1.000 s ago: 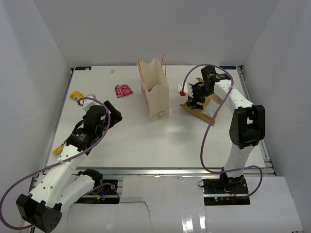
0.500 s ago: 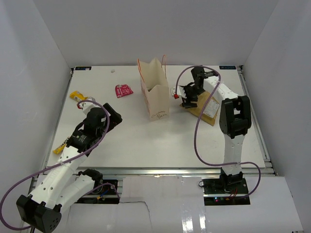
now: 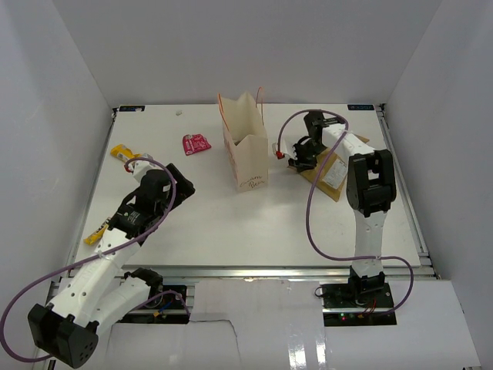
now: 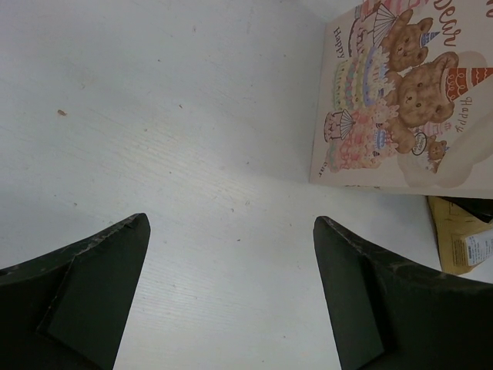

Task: Place the snacks into the paper bag

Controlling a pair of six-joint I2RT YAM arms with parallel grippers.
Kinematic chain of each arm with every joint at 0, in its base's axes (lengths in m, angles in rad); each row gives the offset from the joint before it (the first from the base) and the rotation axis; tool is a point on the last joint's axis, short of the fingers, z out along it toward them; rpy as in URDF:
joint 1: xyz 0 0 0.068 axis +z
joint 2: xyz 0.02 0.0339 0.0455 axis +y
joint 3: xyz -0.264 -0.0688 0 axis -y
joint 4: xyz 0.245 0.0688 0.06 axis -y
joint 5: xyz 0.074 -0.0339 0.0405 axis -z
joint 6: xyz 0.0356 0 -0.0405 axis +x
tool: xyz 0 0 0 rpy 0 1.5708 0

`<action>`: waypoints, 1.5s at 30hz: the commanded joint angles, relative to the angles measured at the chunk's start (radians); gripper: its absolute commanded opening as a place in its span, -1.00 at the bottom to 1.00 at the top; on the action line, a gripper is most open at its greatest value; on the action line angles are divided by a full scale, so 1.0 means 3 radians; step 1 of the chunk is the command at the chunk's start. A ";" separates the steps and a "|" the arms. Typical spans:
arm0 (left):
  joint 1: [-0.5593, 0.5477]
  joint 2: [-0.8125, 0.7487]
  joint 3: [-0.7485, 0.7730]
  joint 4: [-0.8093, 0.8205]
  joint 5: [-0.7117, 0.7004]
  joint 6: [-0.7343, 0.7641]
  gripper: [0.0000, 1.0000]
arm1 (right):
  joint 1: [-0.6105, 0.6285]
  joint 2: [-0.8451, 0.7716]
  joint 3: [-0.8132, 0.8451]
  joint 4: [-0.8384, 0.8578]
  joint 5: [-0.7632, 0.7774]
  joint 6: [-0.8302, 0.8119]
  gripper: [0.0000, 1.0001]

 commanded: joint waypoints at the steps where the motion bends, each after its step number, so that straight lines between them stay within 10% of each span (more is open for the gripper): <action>1: 0.0011 0.0008 0.0030 0.0043 -0.0007 -0.0004 0.96 | -0.0066 -0.0037 -0.0113 -0.0043 0.0037 0.0120 -0.53; 6: 0.0011 -0.0023 0.0025 0.0038 -0.0022 -0.0004 0.96 | -0.0240 -0.0287 -0.0129 -0.0084 -0.0361 0.0345 -0.84; 17: 0.0011 0.0064 0.0050 0.0146 0.0034 0.0016 0.96 | -0.0726 -0.1187 -0.0016 -0.0130 -0.1961 0.1173 -0.85; 26: 0.0016 0.0029 0.0040 0.0192 0.0100 0.0021 0.96 | -0.0762 -0.1974 -0.0251 0.1794 -0.2729 0.3134 -0.85; 30: 0.0011 -0.0017 0.0025 0.0222 0.0121 0.0016 0.96 | -0.0736 -0.2057 -0.0344 0.4500 -0.2714 0.5487 -0.84; 32: 0.0011 -0.0012 0.0025 0.0227 0.0136 0.0021 0.96 | -0.0691 -0.1823 -0.0070 0.4978 -0.2638 0.6059 -0.85; 38: 0.0016 -0.0017 0.0040 0.0253 0.0192 0.0021 0.96 | -0.0343 -0.0995 0.1575 0.5240 -0.2137 0.6874 -0.85; 45: 0.0011 -0.0084 0.0004 0.0289 0.0228 -0.0040 0.96 | 0.0234 -0.0666 0.2377 0.5202 -0.1488 0.6477 -0.85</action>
